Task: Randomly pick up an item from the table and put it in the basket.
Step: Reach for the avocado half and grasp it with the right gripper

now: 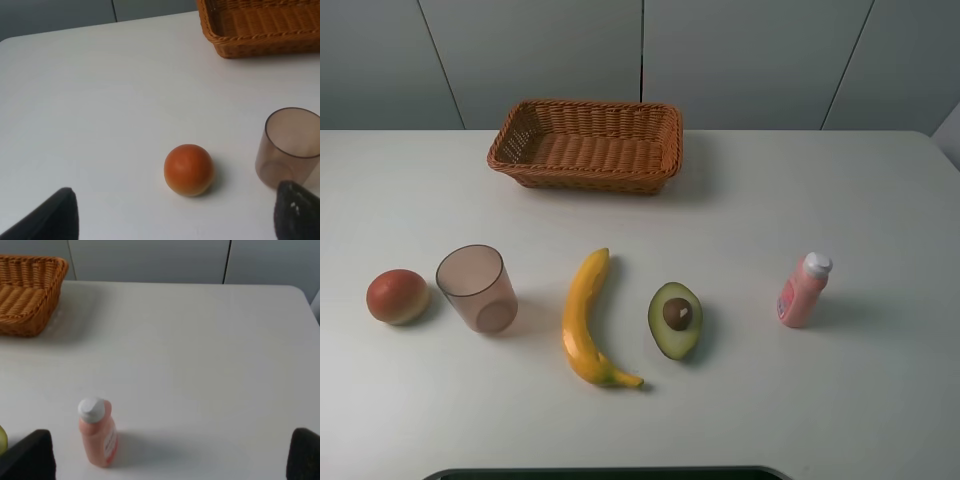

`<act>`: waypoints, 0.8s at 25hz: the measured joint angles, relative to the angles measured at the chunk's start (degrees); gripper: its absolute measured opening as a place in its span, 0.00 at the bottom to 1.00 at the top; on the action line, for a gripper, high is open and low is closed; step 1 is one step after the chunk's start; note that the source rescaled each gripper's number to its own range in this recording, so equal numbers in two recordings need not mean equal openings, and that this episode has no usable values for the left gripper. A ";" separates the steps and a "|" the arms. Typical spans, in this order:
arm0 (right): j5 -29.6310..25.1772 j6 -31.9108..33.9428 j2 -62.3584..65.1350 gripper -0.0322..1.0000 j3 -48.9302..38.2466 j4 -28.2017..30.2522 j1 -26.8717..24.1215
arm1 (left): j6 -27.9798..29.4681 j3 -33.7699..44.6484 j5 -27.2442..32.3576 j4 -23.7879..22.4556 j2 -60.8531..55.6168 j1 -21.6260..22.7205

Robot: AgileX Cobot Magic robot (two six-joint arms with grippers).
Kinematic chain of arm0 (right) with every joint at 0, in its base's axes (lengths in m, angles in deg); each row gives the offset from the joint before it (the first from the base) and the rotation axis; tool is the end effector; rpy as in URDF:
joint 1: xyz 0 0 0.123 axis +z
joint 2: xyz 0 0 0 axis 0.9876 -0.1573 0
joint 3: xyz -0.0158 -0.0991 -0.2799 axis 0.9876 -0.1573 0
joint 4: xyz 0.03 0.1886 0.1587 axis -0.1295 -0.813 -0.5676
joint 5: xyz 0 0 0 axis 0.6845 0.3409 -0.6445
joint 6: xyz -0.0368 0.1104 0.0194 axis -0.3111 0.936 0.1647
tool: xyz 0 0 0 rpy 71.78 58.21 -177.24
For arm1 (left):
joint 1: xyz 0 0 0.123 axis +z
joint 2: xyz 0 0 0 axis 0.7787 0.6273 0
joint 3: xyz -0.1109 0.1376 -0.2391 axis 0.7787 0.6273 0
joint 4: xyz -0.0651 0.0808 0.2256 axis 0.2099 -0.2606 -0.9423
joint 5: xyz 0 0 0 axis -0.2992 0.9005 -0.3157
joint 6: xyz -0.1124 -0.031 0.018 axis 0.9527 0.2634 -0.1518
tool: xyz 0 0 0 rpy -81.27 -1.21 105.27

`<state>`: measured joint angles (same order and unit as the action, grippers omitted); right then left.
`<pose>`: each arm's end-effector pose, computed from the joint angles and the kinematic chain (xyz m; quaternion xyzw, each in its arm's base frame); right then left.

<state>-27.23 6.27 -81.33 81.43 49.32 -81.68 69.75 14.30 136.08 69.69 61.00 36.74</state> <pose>0.0030 0.0041 0.2836 -0.0260 0.8568 -0.0023 0.5150 0.0018 0.0013 0.2642 0.1099 0.8490 -0.0550 0.5140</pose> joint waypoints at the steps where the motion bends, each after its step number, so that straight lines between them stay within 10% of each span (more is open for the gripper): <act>1: 0.00 -0.54 -2.54 1.00 1.59 0.00 0.00 | 0.00 0.00 0.00 0.00 0.00 0.00; 16: -2.22 -13.88 -50.28 1.00 33.90 -13.99 0.29 | 0.00 0.00 0.00 0.00 0.00 0.00; 20: -1.85 -12.62 -60.11 1.00 34.36 -13.04 7.06 | 0.00 0.00 0.00 0.00 0.00 0.00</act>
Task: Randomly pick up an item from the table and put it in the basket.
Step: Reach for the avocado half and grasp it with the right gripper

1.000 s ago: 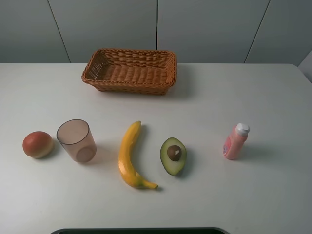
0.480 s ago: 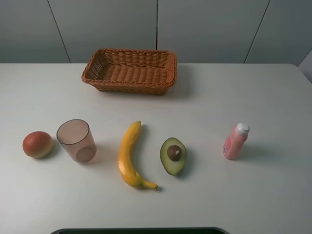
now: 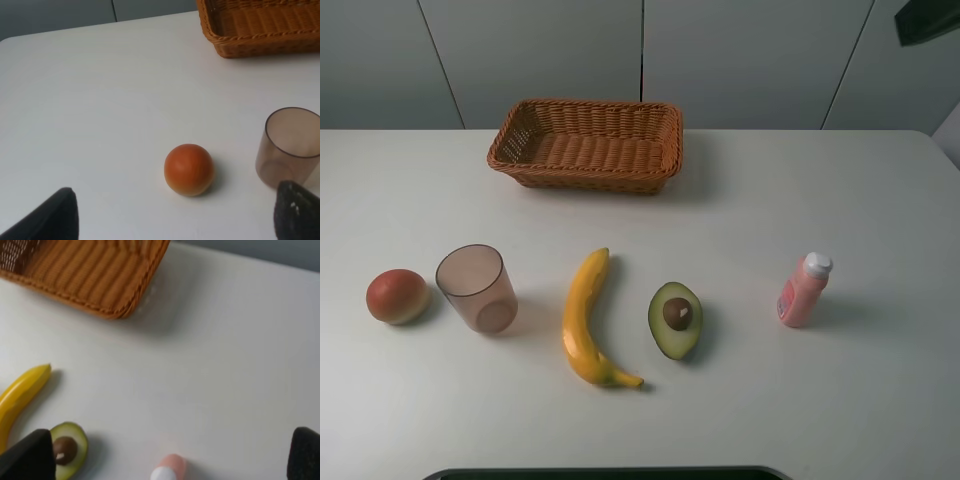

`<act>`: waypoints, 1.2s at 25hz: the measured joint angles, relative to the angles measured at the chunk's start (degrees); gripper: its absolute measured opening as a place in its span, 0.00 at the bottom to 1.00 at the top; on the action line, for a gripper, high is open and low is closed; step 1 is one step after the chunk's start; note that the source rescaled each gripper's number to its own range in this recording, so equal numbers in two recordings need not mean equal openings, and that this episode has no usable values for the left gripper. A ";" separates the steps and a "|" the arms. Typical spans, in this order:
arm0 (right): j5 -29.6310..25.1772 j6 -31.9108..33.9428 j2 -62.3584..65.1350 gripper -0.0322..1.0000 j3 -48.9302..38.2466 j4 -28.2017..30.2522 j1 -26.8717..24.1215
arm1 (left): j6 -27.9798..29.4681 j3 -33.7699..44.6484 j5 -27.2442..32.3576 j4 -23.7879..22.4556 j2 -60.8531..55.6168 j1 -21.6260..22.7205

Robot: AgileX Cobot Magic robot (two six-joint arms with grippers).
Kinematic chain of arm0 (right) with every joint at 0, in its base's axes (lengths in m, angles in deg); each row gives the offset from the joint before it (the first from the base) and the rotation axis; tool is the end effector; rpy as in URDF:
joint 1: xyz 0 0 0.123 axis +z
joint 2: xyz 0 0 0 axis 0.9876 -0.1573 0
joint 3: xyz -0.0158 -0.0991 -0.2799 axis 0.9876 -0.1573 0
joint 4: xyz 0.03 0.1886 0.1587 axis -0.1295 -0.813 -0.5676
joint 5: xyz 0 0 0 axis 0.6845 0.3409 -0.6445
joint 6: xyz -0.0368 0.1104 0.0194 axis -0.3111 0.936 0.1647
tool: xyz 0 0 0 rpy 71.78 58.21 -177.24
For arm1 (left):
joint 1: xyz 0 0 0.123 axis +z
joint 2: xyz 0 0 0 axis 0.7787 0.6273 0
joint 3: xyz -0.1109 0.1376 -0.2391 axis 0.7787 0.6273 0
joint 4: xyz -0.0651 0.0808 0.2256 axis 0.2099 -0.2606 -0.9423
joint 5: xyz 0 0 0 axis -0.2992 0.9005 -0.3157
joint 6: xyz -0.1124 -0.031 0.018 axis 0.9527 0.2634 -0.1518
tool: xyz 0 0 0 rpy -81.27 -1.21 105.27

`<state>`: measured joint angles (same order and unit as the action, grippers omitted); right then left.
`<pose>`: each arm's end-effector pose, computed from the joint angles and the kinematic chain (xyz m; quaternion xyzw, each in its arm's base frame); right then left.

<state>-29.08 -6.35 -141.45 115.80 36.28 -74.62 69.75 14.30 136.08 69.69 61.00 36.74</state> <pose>0.2064 0.0512 0.3711 -0.1701 0.9317 0.1043 0.3034 0.0018 0.0013 0.2642 0.1099 0.8490 -0.0550 0.5140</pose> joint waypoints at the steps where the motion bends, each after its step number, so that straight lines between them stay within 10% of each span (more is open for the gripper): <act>1: 0.54 1.28 -2.31 1.00 0.00 0.80 2.64 | 0.00 0.00 0.00 0.00 0.00 0.00; 13: 4.31 17.89 -25.08 1.00 0.00 8.66 24.30 | 0.00 0.00 0.00 0.00 0.00 0.00; 30: 22.35 36.25 -37.17 1.00 -12.87 9.06 32.73 | 0.00 0.00 0.00 0.00 0.00 0.00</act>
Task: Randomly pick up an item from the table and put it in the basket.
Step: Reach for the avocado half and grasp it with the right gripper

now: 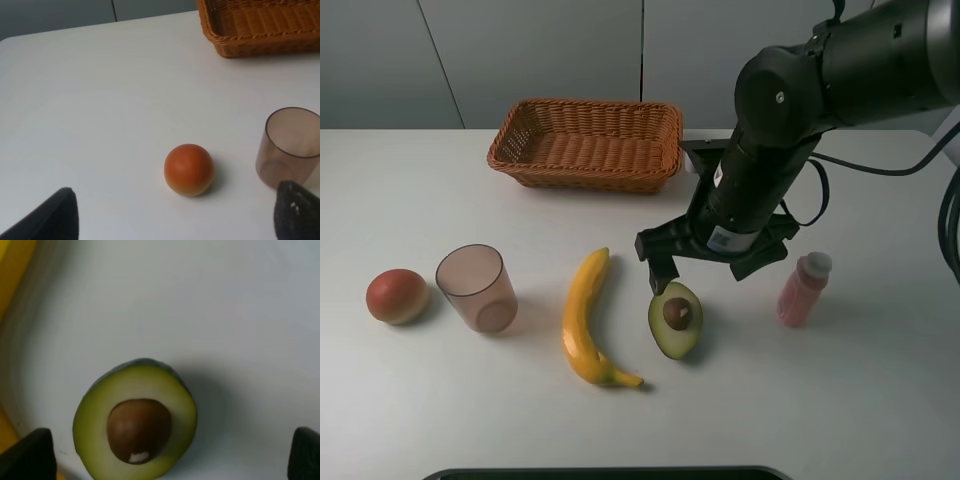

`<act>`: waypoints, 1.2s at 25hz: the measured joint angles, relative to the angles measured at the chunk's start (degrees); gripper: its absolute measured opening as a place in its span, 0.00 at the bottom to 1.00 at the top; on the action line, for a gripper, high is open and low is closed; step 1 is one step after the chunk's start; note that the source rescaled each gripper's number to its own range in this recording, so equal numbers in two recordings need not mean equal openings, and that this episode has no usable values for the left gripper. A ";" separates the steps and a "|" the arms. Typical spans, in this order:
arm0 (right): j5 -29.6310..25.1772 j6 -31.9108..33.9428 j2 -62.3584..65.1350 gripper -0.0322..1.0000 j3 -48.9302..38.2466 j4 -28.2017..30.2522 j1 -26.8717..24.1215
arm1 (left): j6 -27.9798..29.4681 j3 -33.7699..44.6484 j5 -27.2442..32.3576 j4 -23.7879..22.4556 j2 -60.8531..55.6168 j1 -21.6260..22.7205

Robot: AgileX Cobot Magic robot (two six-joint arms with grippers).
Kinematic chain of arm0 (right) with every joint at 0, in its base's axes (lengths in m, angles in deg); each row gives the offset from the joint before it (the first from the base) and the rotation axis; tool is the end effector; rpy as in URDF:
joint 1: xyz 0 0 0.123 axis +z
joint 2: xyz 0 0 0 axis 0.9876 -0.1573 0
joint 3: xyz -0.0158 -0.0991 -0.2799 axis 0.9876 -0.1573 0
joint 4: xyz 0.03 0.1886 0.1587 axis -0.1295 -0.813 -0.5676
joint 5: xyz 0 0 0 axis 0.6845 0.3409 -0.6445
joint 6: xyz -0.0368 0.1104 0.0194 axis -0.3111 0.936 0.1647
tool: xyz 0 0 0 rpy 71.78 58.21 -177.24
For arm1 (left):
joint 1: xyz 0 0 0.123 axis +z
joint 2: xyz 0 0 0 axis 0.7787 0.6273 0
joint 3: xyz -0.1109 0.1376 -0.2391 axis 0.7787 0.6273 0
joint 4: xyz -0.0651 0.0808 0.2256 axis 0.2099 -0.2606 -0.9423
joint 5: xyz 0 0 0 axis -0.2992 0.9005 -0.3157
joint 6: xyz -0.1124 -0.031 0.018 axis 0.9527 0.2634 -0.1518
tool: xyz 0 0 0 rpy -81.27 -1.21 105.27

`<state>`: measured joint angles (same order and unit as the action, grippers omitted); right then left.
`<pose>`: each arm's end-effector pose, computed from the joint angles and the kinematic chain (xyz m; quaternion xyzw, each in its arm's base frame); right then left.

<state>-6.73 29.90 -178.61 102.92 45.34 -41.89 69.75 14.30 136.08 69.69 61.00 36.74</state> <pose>0.2341 0.2011 0.1426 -0.1314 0.9889 0.0620 0.0318 0.0018 0.0013 0.2642 0.1099 0.8490 -0.0550 0.5140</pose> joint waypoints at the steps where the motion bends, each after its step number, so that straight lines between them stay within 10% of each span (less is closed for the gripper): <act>1: 1.02 0.21 0.00 1.00 -0.76 -0.33 0.79 | 0.00 0.00 0.00 0.00 0.00 0.00; 26: 7.56 1.75 -8.92 1.00 -2.32 -2.09 3.59 | 0.39 0.00 0.00 0.00 0.00 0.00; 28: 7.56 1.72 -9.02 0.85 -2.32 -2.09 3.59 | 0.39 0.00 0.00 0.00 0.00 0.00; 30: 7.69 1.62 -9.02 0.45 -2.32 -2.09 3.59 | 0.39 0.00 0.00 0.00 0.00 0.00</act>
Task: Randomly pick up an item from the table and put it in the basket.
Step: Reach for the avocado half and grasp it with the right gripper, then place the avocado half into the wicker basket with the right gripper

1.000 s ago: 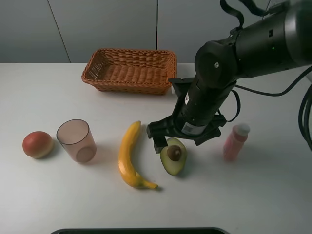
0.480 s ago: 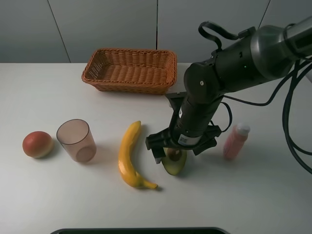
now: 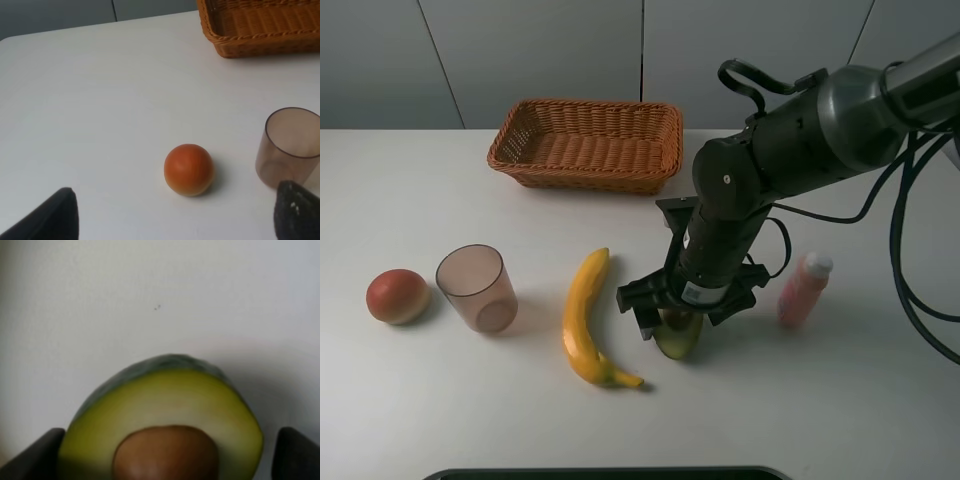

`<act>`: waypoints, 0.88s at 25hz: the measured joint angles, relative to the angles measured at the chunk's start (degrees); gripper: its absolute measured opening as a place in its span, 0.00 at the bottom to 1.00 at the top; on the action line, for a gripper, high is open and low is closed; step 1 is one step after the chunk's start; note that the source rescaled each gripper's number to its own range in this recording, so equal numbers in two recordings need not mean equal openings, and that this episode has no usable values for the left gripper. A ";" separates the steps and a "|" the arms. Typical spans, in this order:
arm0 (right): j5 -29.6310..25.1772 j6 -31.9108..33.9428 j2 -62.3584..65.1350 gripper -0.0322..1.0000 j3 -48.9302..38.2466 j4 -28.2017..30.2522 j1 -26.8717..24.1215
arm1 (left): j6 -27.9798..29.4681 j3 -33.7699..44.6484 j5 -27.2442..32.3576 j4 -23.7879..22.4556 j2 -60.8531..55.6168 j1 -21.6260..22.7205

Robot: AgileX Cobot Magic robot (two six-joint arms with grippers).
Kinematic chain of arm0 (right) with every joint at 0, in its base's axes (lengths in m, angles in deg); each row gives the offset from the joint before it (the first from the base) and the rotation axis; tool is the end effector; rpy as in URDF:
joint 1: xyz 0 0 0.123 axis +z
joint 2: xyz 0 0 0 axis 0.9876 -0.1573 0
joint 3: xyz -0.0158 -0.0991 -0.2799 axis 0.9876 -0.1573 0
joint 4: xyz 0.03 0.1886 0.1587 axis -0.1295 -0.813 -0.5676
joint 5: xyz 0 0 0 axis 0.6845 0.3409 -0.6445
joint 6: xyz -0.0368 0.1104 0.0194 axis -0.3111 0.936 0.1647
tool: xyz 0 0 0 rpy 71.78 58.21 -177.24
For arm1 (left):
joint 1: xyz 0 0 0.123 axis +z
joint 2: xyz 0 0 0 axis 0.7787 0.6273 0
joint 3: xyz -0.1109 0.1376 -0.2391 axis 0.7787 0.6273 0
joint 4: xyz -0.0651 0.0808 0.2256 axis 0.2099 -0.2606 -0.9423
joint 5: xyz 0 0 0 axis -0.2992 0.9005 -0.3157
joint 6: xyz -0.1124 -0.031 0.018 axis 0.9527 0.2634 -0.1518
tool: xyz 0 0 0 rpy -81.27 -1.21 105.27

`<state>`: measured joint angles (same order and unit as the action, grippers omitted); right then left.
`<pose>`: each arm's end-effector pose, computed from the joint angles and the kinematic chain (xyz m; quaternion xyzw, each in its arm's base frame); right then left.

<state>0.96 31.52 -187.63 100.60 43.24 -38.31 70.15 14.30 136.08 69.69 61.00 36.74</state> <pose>0.2227 0.2183 0.0872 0.1281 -0.9905 -0.0500 0.0001 0.0018 0.0013 0.2642 0.1069 0.8493 -0.0568 0.5138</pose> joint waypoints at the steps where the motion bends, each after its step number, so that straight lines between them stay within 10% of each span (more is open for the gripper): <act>1: -0.01 0.00 0.00 0.14 0.00 0.00 0.00 | 0.00 0.00 0.00 0.00 0.00 0.00; 2: -0.01 0.00 0.00 0.03 0.00 0.00 0.00 | 0.00 0.00 0.00 0.00 0.00 0.00; 15: -1.33 -0.15 1.17 0.03 0.65 0.27 0.00 | 0.00 0.00 0.00 0.00 0.00 0.00; 22: -6.16 -0.26 10.78 0.03 14.25 11.62 0.00 | 0.00 0.00 0.00 0.00 0.00 0.00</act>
<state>-5.20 31.26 -176.85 114.86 54.86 -38.31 70.15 14.30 136.08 69.69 61.00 36.74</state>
